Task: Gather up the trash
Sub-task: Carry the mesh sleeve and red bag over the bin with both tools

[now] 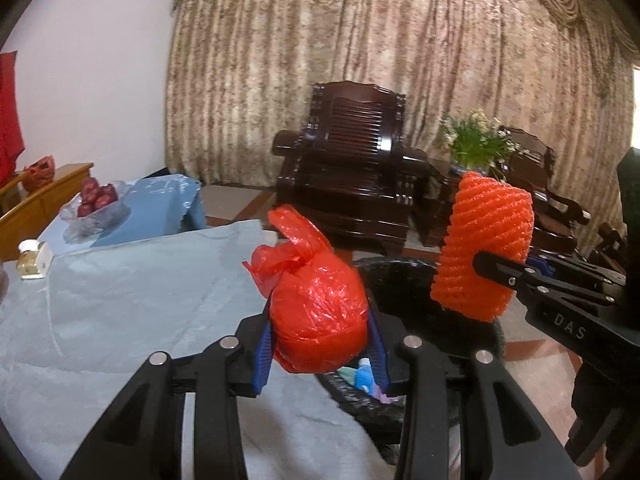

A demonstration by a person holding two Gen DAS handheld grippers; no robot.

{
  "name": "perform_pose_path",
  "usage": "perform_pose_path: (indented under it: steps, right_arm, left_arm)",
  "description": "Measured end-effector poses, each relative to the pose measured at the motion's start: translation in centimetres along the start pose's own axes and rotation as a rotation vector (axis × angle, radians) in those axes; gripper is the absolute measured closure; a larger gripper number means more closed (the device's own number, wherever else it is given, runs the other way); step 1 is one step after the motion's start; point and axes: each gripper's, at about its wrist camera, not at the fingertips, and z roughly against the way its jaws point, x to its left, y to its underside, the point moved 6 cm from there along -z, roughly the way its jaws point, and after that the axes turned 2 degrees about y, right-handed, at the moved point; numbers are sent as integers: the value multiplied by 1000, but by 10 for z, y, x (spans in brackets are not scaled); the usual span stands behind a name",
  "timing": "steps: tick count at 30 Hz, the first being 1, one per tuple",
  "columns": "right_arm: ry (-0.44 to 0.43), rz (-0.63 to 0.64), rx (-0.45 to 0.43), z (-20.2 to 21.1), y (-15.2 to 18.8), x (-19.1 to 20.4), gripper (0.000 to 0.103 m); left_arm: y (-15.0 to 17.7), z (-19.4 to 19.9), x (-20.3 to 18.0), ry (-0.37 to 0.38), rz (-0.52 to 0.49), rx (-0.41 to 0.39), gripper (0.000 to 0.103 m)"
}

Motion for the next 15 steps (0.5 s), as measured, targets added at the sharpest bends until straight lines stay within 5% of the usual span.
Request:
perform_pose_path:
  steps: [15]
  right_arm:
    - [126,-50,49,-13,30,-68,83]
  left_arm:
    - [7,-54,-51,112,-53,43,63]
